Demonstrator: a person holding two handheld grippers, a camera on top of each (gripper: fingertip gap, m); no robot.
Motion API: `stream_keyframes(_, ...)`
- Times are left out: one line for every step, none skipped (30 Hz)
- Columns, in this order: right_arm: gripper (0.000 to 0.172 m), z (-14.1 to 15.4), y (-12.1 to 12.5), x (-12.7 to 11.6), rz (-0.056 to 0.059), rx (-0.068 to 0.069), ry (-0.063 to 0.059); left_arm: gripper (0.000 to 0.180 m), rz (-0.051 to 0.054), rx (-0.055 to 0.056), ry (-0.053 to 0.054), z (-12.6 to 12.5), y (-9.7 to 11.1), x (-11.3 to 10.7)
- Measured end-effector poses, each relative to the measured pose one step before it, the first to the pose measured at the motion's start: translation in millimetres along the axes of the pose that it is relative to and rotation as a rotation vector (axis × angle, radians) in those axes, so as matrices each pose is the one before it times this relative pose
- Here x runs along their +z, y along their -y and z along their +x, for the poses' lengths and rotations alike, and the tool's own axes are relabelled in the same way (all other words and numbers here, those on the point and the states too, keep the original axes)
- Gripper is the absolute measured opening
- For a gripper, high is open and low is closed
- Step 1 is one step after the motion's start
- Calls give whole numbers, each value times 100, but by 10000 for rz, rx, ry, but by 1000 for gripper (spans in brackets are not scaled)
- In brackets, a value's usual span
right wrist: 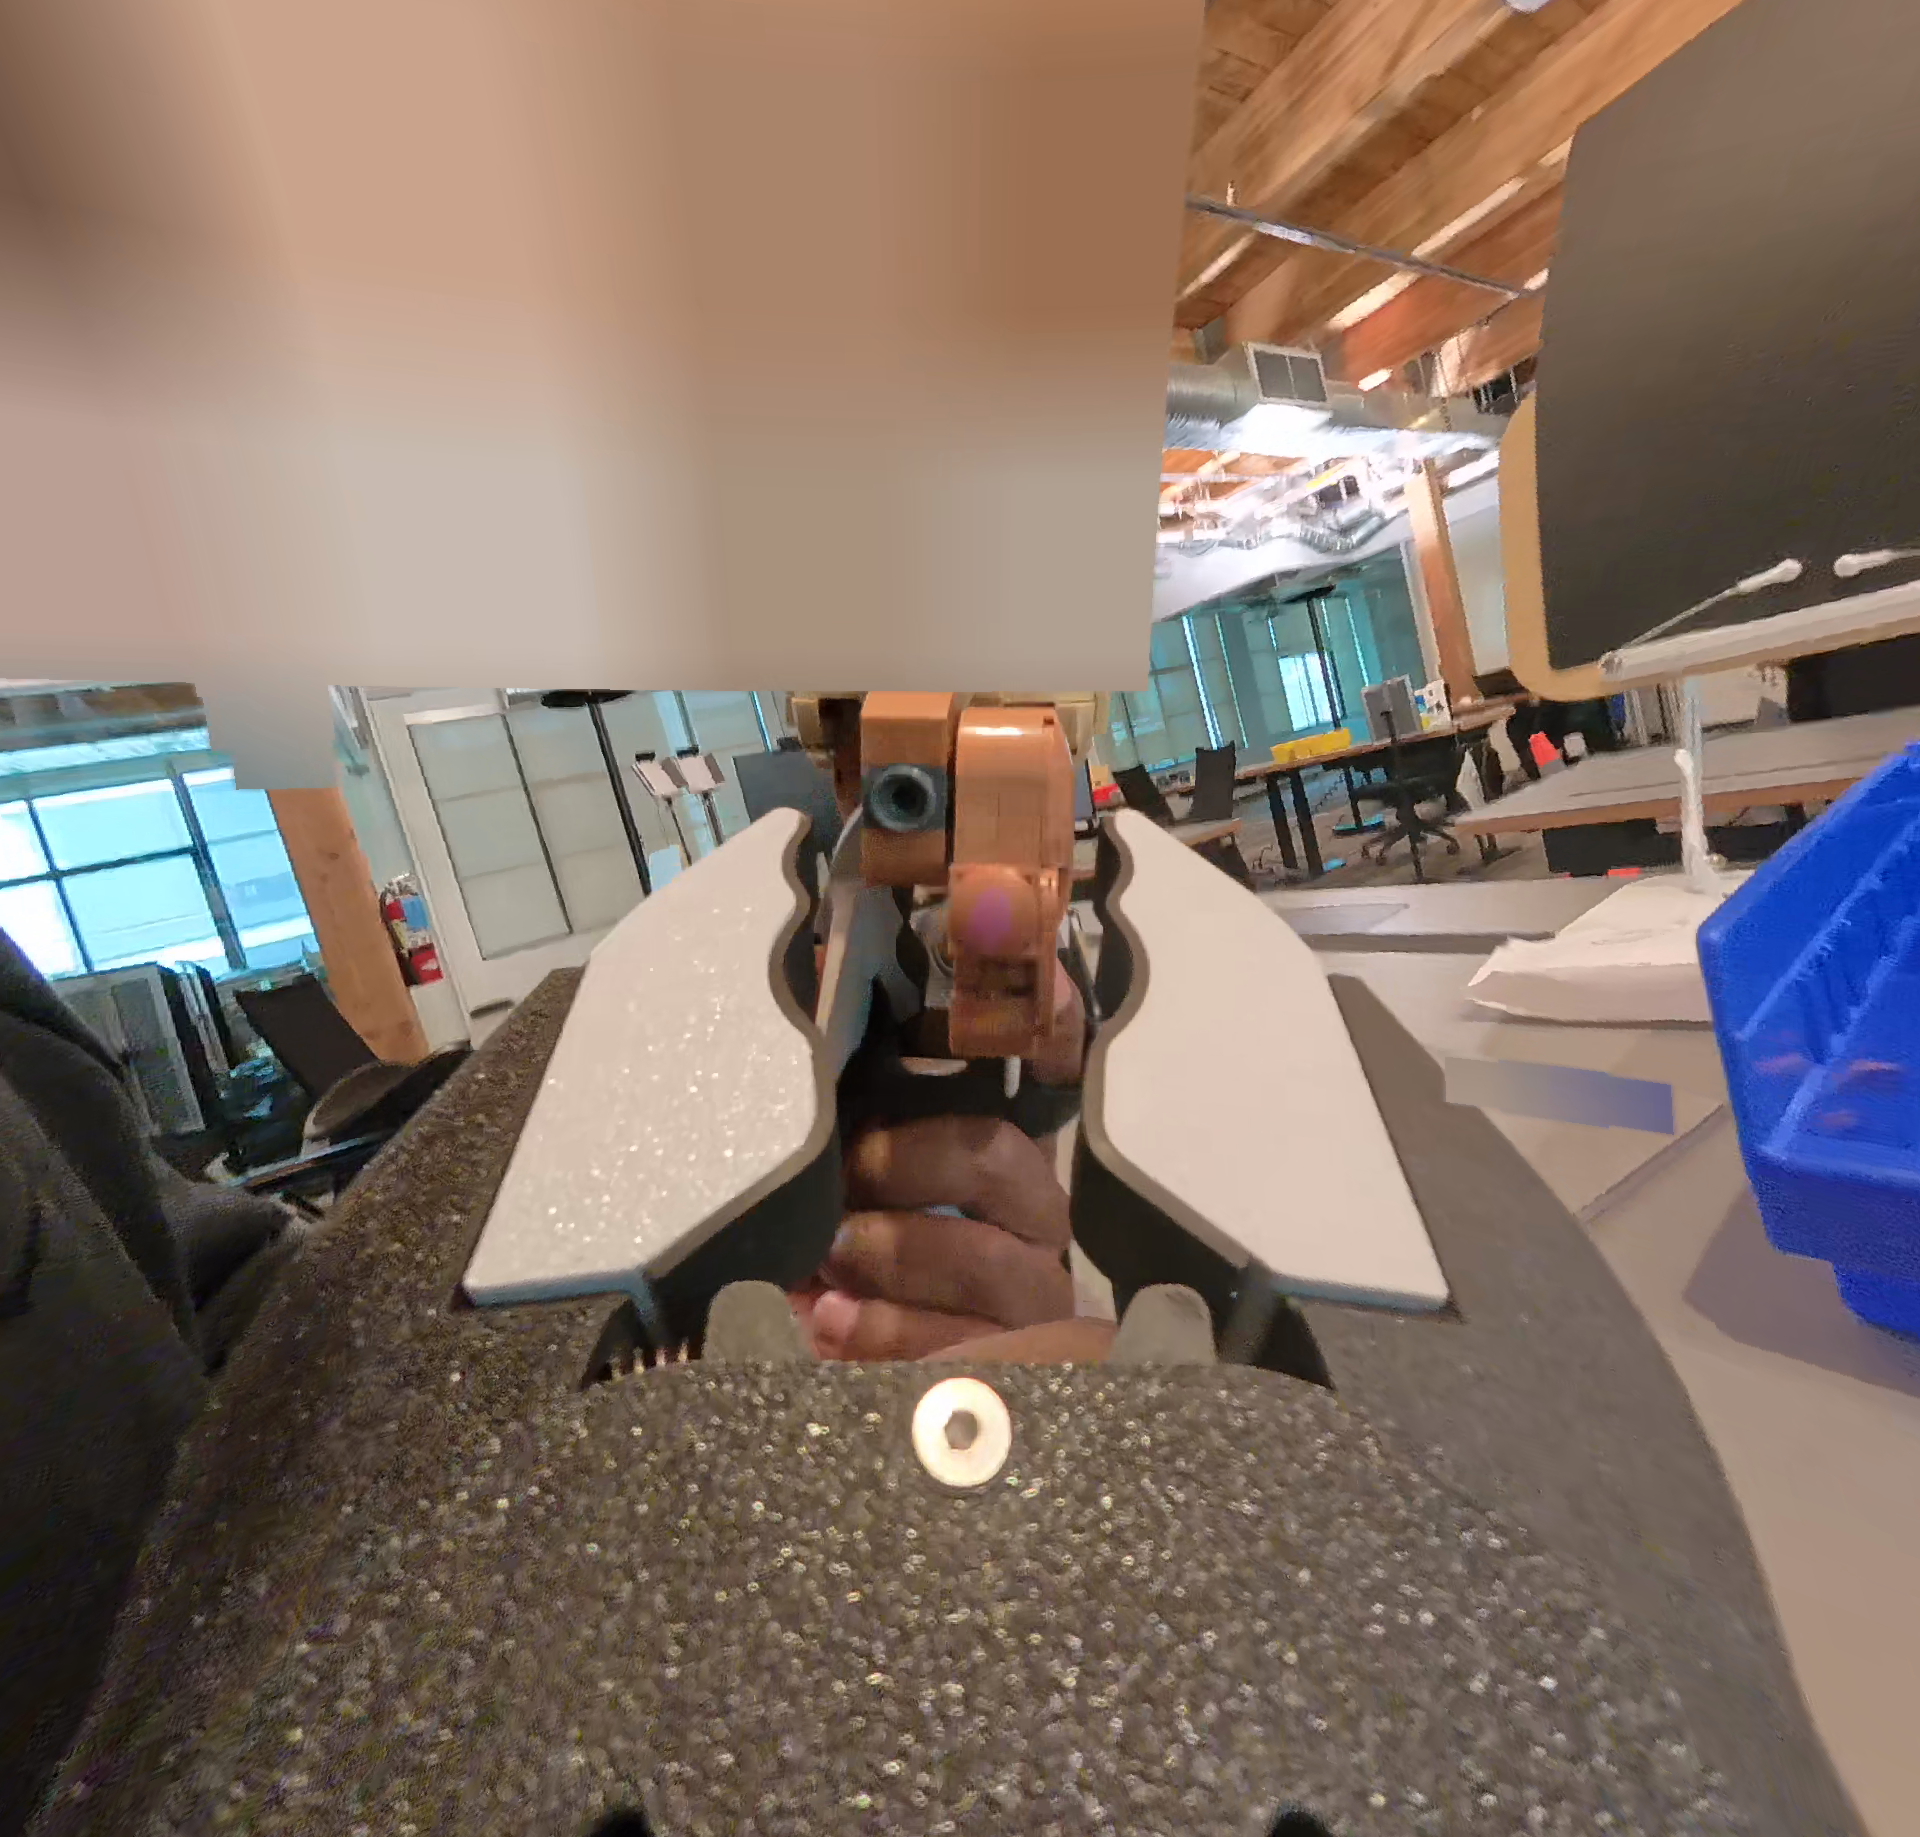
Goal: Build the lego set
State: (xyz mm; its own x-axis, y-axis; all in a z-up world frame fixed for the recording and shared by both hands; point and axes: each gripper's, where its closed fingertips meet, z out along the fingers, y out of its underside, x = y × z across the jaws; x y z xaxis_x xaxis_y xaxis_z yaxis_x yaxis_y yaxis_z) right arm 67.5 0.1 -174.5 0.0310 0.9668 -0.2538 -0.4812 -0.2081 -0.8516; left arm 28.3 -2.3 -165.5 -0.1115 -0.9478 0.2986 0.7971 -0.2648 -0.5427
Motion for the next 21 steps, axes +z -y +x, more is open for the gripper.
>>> stream_keyframes(53,386,-244,72,-325,-65,-48,16,175,38,344,-412,246,-138)
stream_keyframes(54,288,-301,96,-360,-101,6,16,126,4,388,-502,134,-134)
stream_keyframes(55,291,-308,104,-363,-77,7,17,13,-36,431,-598,-30,-110)
stream_keyframes(57,236,-261,80,-324,-24,52,17,-59,-7,455,-619,-150,-93)
stream_keyframes(59,379,-198,52,-294,51,-34,16,-108,-13,396,-539,-213,-70)
stream_keyframes(59,517,-157,9,-261,95,-103,16,-118,-2,307,-396,-189,-38)
stream_keyframes(60,491,-101,-28,-201,114,-68,16,-108,-19,148,-158,-128,-15)
stream_keyframes(60,502,-162,-18,-210,152,-66,16,-133,-51,44,-22,-165,45)
stream_keyframes(60,401,-271,30,-273,189,3,16,-133,27,71,-8,-199,74)
stream_keyframes(60,188,-199,21,-214,211,125,16,-143,65,82,-5,-240,105)
stream_keyframes(60,-2,-127,12,-140,225,196,16,-145,40,75,-33,-258,116)
stream_keyframes(59,-113,-64,-1,-100,231,241,16,-134,31,63,-24,-235,116)
stream_keyframes(58,-93,94,-19,28,203,169,16,-85,22,48,-20,-178,84)
stream_keyframes(54,-15,152,-56,99,140,73,16,-70,-18,19,-4,-148,80)
stream_keyframes(48,-6,59,-16,60,61,12,16,-58,-35,3,-6,-122,59)
stream_keyframes(44,111,14,17,29,-4,-109,16,10,-32,-11,31,-43,35)
stream_keyframes(44,-11,71,7,90,-64,-48,16,48,-46,-15,28,18,17)
stream_keyframes(44,-38,54,32,65,-13,-28,16,55,-55,-37,43,40,-7)
stream_keyframes(44,-26,28,47,45,-4,-27,16,53,-35,-16,29,43,-4)
stream_keyframes(44,2,8,25,29,-10,-28,16,40,-20,5,5,29,-12)
stream_keyframes(44,9,-40,16,-13,-19,-7,16,17,-22,12,6,11,-15)
